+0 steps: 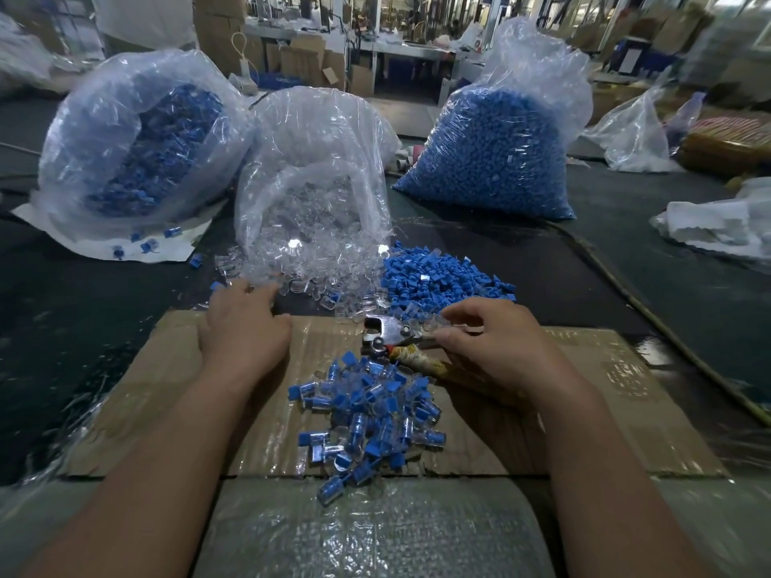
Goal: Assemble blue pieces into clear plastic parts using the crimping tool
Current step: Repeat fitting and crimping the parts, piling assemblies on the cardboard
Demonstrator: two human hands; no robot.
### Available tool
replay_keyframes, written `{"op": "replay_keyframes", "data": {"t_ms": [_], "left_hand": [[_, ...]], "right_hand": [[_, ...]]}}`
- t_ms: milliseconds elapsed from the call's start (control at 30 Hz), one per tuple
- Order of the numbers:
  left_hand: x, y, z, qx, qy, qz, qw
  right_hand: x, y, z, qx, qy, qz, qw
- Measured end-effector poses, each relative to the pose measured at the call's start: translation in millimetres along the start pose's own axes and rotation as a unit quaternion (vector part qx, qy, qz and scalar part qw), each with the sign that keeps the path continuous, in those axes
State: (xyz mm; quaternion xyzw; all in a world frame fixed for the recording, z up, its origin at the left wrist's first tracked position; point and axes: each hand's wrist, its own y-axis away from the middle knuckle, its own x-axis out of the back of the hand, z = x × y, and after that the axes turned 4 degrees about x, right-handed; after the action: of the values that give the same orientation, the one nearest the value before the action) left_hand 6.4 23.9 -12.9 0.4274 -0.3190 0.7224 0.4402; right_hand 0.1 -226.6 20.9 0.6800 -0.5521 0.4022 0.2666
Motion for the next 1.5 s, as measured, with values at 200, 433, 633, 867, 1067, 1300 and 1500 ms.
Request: {"op": "replay_keyframes", "data": {"t_ms": [200, 433, 633, 867, 1067, 1300, 1500], "left_hand": [[-4, 6, 4, -0.107, 0.050, -0.010, 0.993], [2, 15, 11, -0.125, 0.106, -0.003, 0.986], [2, 19, 14, -0.130, 0.161, 0.001, 0.978], [3, 22, 15, -0.104, 0.210, 0.031, 0.972], [8, 34, 21, -0.126, 0.326, 0.015, 0.937], [8, 36, 24, -0.122, 0.345, -0.004, 0.931], [7, 36, 25, -0.129, 0.337, -0.005, 0.933]], "right_hand": [[0, -1, 0, -0.013, 0.012, 0.025, 1.000], [-1, -2, 2, -0.024, 0.017, 0.032, 0.999], [0, -3, 3, -0.034, 0.010, 0.042, 0.999], [5, -6, 13, -0.060, -0.012, 0.101, 0.993], [7, -13, 25, -0.101, -0.023, 0.169, 0.980], [-2, -25, 33, -0.122, -0.005, 0.173, 0.977], [-10, -31, 27, -0.070, 0.012, 0.059, 0.996]]}}
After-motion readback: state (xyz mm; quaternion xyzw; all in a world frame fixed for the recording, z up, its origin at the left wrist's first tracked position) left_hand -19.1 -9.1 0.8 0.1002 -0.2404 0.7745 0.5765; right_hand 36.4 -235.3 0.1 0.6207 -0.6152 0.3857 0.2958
